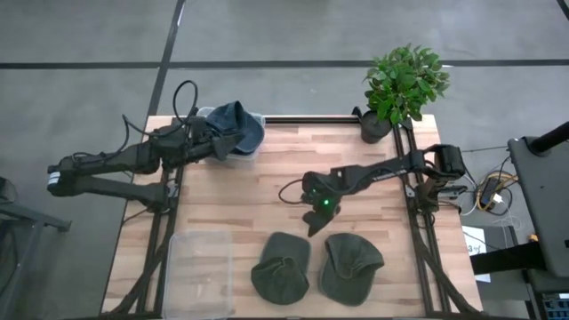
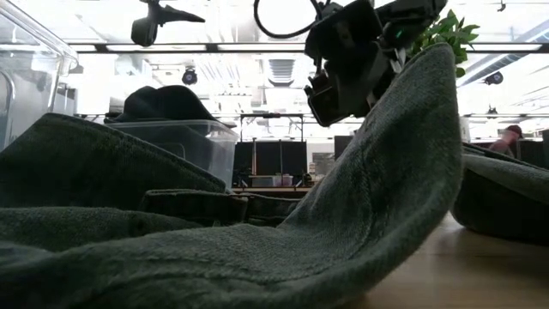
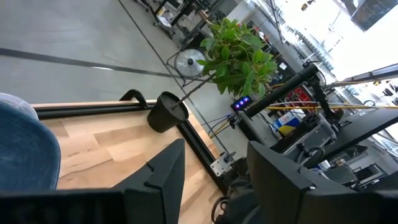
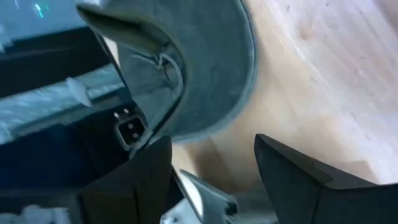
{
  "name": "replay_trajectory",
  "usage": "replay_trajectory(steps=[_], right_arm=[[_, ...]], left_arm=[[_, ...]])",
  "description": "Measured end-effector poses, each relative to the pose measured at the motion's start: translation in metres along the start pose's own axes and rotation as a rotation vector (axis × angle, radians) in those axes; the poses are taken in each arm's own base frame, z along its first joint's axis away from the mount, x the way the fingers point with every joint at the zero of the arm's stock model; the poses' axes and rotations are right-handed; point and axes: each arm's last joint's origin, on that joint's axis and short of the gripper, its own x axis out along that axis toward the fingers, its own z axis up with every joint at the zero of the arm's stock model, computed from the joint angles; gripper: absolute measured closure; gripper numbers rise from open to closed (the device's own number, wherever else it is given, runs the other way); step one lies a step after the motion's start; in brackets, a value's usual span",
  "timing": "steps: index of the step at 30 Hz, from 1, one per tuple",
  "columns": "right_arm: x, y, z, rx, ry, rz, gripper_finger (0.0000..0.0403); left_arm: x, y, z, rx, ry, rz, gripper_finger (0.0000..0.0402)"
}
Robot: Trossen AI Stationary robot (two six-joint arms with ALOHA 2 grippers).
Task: Pick & Place hat
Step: Put the left green cap into the bottom transparent bin
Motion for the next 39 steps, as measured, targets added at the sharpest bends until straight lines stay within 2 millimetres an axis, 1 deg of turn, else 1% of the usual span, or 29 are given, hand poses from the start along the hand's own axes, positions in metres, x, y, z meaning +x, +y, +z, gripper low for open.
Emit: replay_trajectory(steps=[5,9,13,17,21,23,26,28,30,33,34,39], right_arm=[[0.007,-0.002,-0.003,0.053,-0.020,0.012,0.0179],[0.021,-0.010,-0.005,0.079,0.009,-0.022,0.0179],[0.037,-0.009,-0.004,0.071,0.034,-0.040,0.0179],[0.048,-0.004,0.002,0.063,0.038,-0.045,0.0181],[0.056,0.000,0.010,0.053,0.057,-0.037,0.0193],[0.061,0.001,0.014,0.038,0.086,-0.022,0.0206],[0.070,0.002,0.021,0.038,0.119,-0.005,0.0237],[0.075,0.000,0.024,0.042,0.136,-0.010,0.0264],[0.076,0.004,0.027,0.017,0.133,-0.001,0.0298],[0.069,0.011,0.031,-0.013,0.114,0.024,0.0363],[0.066,0.012,0.032,-0.017,0.111,0.029,0.0378],[0.040,0.022,0.037,-0.030,0.068,0.044,0.0389]], left_arm=[[0.001,0.000,0.000,0.000,-0.003,0.006,0.0236],[0.001,0.000,-0.001,0.001,-0.002,0.008,0.0236],[0.001,0.000,-0.001,-0.005,-0.001,0.008,0.0236],[0.001,0.000,-0.001,-0.005,-0.001,0.008,0.0236],[0.001,0.000,-0.001,-0.004,0.001,0.008,0.0236],[0.001,0.001,-0.001,-0.005,0.002,0.009,0.0236],[0.001,0.001,-0.002,-0.014,0.007,0.014,0.0236],[0.002,0.001,-0.002,-0.013,0.010,0.017,0.0236],[0.002,0.002,-0.002,-0.012,0.012,0.019,0.0236],[0.002,0.002,-0.002,-0.016,0.011,0.019,0.0236],[0.002,0.002,-0.002,-0.017,0.011,0.019,0.0236],[0.002,0.002,-0.002,-0.019,0.012,0.020,0.0236]])
